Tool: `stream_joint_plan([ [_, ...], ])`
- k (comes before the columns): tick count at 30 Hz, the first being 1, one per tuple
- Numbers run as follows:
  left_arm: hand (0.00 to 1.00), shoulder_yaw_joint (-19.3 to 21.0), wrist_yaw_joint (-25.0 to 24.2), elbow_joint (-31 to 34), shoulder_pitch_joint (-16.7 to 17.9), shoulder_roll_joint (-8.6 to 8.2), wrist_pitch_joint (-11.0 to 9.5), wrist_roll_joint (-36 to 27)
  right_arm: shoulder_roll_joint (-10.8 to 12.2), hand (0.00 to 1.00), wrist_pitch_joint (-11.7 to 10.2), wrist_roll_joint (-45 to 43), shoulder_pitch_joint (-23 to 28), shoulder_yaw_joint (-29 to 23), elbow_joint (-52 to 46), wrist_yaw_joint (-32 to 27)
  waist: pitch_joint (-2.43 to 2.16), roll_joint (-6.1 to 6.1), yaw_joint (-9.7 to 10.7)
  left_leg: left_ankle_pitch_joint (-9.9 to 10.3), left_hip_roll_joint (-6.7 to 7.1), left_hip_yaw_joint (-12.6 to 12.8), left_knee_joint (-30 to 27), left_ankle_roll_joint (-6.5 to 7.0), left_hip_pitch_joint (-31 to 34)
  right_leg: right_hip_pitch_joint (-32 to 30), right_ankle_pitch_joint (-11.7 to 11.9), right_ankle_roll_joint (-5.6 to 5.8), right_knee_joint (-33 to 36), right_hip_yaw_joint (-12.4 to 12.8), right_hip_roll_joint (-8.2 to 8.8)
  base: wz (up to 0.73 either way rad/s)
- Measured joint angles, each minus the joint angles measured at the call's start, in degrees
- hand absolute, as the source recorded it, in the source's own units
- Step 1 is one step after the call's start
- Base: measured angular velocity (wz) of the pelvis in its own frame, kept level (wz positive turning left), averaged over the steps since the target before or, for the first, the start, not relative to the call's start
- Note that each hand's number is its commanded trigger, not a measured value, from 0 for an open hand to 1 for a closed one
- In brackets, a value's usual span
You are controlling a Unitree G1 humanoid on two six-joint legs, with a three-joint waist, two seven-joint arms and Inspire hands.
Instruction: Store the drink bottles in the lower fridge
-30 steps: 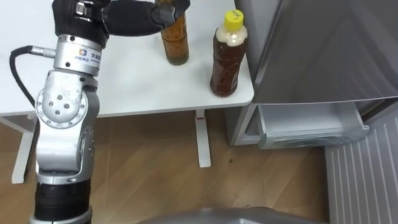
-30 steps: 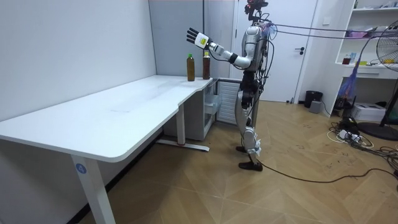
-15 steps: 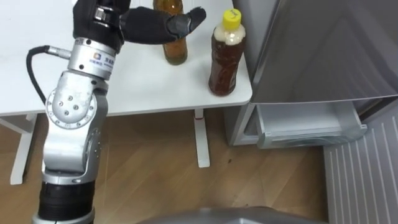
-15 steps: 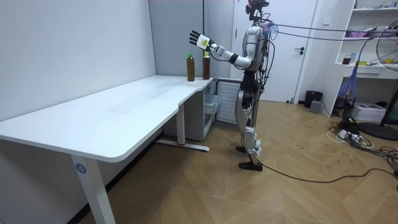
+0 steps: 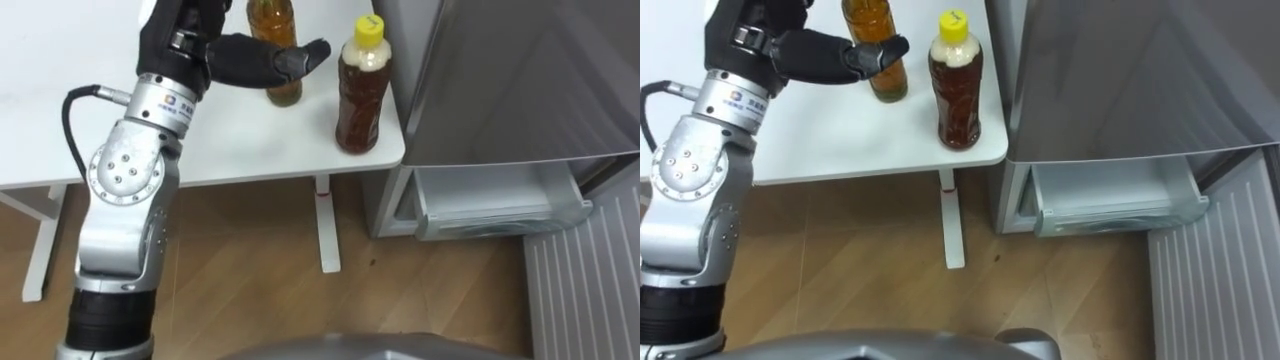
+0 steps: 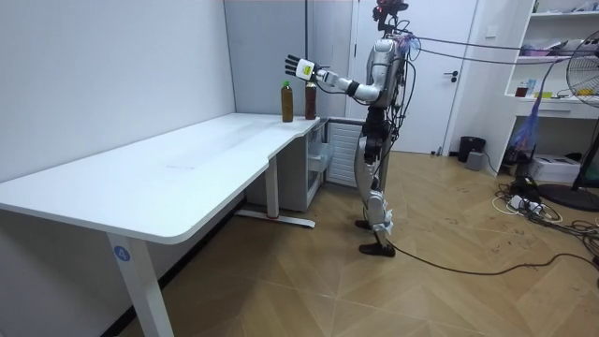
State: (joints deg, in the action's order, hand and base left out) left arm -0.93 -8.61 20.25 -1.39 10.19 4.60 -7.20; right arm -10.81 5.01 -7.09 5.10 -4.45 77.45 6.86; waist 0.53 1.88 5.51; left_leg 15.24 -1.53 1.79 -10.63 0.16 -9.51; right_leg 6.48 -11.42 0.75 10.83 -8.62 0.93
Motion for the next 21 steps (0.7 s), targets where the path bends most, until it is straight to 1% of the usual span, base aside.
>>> stream_joint_plan([
  [4, 0.0, -0.6, -0.5, 0.0, 0.9, 0.0, 0.1, 0.5, 0.0, 0.0, 0.0, -0.2, 0.0, 0.9, -0.2, -0.5, -0.07, 0.11, 0.1, 0.0, 0.0, 0.2, 0.0, 0.0, 0.0, 0.0, 0.0, 0.0, 0.0, 0.1, -0.01, -0.01],
  [7, 0.0, -1.8, -1.0, 0.0, 2.6, 0.01, 0.1, 0.6, -0.1, 0.0, 0.0, -0.3, -0.1, 1.0, -0.4, -0.5, -0.1, 0.16, 0.1, 0.0, 0.0, 0.6, 0.0, 0.0, -0.1, 0.0, 0.0, 0.01, 0.0, 0.4, -0.02, -0.03],
  [11, 0.0, -2.0, -0.9, 0.0, 2.7, 0.03, 0.1, 1.8, -0.1, 0.0, 0.0, -0.8, -0.2, 1.7, -0.4, -0.8, -0.1, 0.2, 0.0, 0.0, -0.02, 0.6, 0.1, 0.0, -0.2, 0.0, 0.0, 0.0, 0.0, 0.6, -0.06, 0.0],
  [13, 0.0, -2.9, -0.5, 0.0, 2.7, 0.07, 0.1, 3.4, -0.1, 0.0, 0.0, -0.7, -0.7, 3.2, -0.2, -1.3, 0.17, -0.19, 0.1, 0.0, -0.02, 0.6, 0.1, 0.0, -0.1, -0.1, 0.0, 0.0, 0.0, 0.6, -0.07, 0.0],
  [14, 0.0, -3.2, -0.3, 0.0, 2.7, 0.09, 0.1, 3.8, -0.1, 0.0, 0.0, -0.7, -0.8, 3.3, -0.2, -1.4, 0.05, 0.07, 0.1, 0.0, -0.02, 0.6, 0.1, 0.0, -0.1, -0.1, 0.0, 0.0, 0.0, 0.6, -0.07, 0.0],
  [15, 0.0, -4.1, 0.0, -0.2, 2.9, 0.11, 0.1, 4.7, -0.1, 0.0, 0.0, -0.6, -0.9, 3.8, -0.1, -1.9, 0.24, -0.22, -0.1, 0.0, -0.02, 0.6, 0.2, 0.0, -0.1, -0.1, 0.0, 0.01, 0.0, 0.5, -0.06, 0.0],
  [18, 0.0, -5.3, 0.7, -0.8, 3.6, 0.11, 0.3, 5.8, -0.1, 0.0, 0.0, -0.6, -1.2, 5.4, -0.2, -2.5, 0.15, -0.08, -0.2, 0.0, -0.02, 0.7, 0.1, 0.0, 0.3, -0.6, 0.0, 0.0, 0.0, 0.6, -0.08, 0.0],
  [21, 0.0, -6.2, 0.8, -1.8, 3.7, 0.11, 0.4, 5.8, -0.1, 0.0, 0.0, -0.6, -1.2, 5.8, -0.1, -2.8, 0.15, -0.08, -0.5, 0.0, -0.02, 0.7, 0.1, 0.0, 0.4, -0.7, 0.0, 0.0, 0.0, 0.5, -0.08, 0.0],
])
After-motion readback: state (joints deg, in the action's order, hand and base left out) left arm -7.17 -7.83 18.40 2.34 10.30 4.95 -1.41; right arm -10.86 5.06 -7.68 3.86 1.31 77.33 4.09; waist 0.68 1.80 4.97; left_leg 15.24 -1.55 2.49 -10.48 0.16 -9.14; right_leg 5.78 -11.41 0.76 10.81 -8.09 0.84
